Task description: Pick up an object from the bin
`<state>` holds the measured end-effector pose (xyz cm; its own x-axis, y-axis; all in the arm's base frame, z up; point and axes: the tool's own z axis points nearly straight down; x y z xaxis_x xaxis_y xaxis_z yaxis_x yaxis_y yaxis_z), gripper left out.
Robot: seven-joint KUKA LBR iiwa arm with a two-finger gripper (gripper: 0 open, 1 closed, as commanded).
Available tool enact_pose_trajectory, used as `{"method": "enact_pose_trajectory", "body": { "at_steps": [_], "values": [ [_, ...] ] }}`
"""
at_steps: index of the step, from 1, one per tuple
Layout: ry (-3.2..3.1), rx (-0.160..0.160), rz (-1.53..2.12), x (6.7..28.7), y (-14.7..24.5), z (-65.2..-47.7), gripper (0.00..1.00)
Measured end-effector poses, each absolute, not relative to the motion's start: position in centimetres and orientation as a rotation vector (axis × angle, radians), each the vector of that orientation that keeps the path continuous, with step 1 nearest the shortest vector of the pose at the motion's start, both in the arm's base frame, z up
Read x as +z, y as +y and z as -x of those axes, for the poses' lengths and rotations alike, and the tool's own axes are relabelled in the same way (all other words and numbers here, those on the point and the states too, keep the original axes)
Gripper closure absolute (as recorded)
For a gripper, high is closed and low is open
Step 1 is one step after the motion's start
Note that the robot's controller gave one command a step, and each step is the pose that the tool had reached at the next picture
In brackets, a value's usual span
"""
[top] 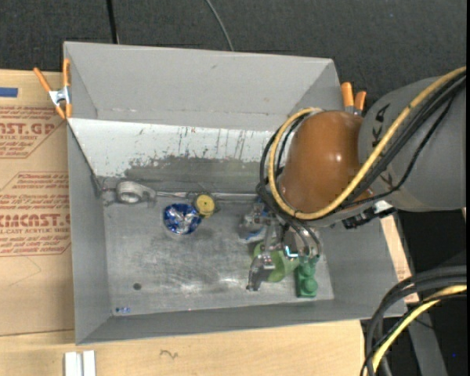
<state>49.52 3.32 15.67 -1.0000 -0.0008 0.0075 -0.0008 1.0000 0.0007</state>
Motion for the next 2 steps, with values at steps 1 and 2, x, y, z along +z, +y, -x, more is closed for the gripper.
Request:
{"method": "enact_pose_trajectory", "body": {
  "at_steps": [1, 2],
  "values": [
    [-3.154, -0.004, -0.006, 7.1, -2.5, -48.6, 0.00],
    [-3.132, 0.001, -0.281, 7.6, -9.7, -52.4, 0.00]
  ]
}}
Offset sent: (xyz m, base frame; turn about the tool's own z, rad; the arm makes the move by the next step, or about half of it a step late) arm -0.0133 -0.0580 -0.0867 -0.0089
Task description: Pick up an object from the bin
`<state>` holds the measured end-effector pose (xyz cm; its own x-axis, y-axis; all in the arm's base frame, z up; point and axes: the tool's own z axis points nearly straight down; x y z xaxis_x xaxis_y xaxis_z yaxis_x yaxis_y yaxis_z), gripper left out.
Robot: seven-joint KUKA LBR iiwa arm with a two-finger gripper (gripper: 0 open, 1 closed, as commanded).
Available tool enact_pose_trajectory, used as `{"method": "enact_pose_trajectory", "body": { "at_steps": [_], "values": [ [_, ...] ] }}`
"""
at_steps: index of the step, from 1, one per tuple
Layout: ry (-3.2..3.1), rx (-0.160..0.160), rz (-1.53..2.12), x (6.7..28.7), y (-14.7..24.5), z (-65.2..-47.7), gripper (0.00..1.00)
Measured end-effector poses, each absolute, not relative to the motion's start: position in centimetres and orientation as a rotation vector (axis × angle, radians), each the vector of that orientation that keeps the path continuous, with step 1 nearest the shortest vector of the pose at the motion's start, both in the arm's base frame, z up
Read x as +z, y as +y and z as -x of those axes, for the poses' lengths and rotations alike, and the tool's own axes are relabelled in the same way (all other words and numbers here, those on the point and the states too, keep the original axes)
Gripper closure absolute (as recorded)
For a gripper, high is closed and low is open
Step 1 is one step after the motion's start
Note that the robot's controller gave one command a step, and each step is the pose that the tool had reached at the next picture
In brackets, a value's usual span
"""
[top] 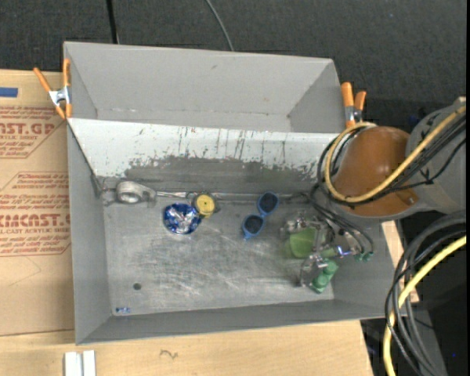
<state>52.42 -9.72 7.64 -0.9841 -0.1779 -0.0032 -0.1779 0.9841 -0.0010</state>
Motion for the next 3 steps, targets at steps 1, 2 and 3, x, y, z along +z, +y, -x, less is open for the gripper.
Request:
{"method": "enact_pose_trajectory", "body": {
  "at_steps": [1, 2, 3],
  "values": [
    [3.141, 0.021, 0.143, 7.1, -12.9, -55.6, 0.00],
    [3.140, 0.021, 0.147, 7.2, -12.8, -55.7, 1.00],
    [3.073, -0.001, 0.614, 15.8, -9.2, -57.3, 1.00]
  ]
}}
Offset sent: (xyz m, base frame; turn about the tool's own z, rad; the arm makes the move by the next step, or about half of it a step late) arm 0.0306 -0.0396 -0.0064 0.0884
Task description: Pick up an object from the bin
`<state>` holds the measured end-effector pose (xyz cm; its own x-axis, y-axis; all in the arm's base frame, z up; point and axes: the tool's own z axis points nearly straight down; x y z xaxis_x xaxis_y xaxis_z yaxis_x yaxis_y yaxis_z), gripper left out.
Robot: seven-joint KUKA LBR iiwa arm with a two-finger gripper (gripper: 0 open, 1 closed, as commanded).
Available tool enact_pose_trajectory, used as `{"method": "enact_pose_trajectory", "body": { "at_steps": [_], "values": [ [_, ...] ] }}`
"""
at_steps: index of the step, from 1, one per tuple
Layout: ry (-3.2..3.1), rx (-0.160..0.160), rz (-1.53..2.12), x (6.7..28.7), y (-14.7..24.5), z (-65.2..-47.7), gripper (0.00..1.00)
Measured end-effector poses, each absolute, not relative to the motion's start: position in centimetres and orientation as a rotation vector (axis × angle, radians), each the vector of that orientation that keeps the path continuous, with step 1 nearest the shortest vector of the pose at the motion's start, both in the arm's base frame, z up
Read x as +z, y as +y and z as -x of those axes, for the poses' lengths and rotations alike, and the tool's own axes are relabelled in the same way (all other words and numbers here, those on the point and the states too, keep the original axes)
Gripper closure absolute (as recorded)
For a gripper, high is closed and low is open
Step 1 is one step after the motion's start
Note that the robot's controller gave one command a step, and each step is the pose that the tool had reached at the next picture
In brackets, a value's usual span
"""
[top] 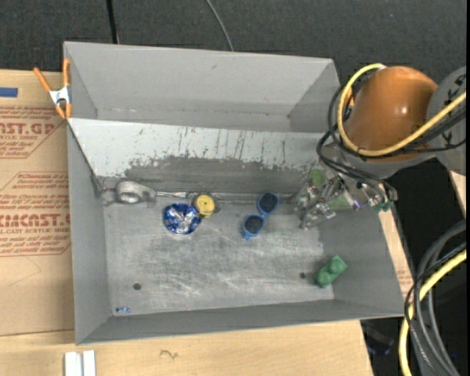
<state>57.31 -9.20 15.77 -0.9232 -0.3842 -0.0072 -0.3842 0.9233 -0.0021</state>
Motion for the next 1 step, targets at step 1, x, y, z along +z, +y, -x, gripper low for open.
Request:
{"method": "enact_pose_trajectory", "body": {
  "at_steps": [1],
  "values": [
    [3.078, 0.002, 0.612, 15.58, -9.27, -57.18, 0.00]
  ]
}}
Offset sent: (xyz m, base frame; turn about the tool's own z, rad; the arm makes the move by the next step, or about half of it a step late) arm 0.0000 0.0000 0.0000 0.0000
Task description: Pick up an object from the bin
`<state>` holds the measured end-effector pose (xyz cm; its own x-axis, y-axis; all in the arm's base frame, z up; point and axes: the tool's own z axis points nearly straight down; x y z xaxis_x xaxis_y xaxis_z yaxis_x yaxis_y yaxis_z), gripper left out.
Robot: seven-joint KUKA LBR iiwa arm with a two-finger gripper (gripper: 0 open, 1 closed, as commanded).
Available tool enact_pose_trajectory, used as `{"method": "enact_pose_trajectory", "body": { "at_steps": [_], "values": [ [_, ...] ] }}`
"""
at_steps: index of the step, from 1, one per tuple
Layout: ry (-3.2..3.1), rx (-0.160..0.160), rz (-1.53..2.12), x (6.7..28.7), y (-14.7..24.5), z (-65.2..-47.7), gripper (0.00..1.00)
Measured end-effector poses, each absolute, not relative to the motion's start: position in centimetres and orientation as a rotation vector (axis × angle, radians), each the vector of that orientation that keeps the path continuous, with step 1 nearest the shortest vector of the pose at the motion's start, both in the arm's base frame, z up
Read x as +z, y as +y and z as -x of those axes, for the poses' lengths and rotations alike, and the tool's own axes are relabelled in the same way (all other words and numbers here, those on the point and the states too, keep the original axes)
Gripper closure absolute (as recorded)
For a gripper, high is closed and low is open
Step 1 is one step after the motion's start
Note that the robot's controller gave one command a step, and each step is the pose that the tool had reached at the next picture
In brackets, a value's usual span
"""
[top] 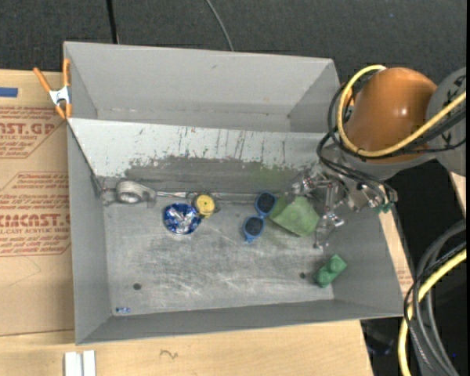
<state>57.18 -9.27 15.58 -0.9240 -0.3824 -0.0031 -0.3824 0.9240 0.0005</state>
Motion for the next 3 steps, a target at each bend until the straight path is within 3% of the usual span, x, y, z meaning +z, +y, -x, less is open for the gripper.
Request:
{"method": "enact_pose_trajectory", "body": {
  "at_steps": [1, 2, 3],
  "values": [
    [3.055, -0.005, 0.581, 12.0, -8.1, -60.0, 0.00],
    [3.066, -0.011, 0.494, 12.3, -8.4, -59.9, 0.00],
    [3.107, 0.008, -0.164, 12.5, -4.6, -59.2, 0.00]
  ]
}}
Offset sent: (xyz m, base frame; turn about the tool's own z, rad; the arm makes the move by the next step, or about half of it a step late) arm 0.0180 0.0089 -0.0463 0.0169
